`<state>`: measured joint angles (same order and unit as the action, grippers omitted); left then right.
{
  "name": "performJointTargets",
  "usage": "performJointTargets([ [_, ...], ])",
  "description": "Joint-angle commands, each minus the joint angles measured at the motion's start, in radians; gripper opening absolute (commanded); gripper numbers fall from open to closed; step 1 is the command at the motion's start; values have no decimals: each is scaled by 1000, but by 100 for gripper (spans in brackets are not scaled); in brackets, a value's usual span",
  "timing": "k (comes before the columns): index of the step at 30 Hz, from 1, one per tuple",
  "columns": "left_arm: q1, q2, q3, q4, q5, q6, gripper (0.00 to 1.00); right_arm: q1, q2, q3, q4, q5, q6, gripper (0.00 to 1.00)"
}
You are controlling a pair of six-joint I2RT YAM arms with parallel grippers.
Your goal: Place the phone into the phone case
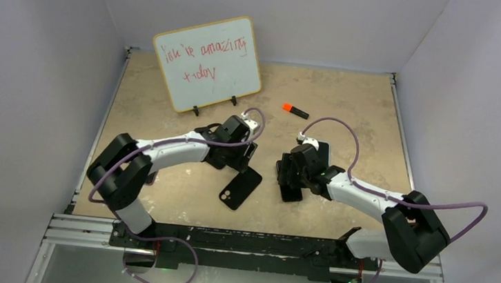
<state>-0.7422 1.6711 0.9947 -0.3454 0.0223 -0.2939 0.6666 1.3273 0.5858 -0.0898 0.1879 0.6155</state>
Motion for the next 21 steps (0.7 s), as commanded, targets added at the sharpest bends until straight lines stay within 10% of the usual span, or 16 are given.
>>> performJointTargets([
  [1, -2, -176, -45, -47, -99, -182, 60, 0, 1, 3, 23, -29, 19, 49],
  [21, -2, -444, -452, 51, 54, -557, 46, -1, 19, 23, 42, -37, -10, 48],
])
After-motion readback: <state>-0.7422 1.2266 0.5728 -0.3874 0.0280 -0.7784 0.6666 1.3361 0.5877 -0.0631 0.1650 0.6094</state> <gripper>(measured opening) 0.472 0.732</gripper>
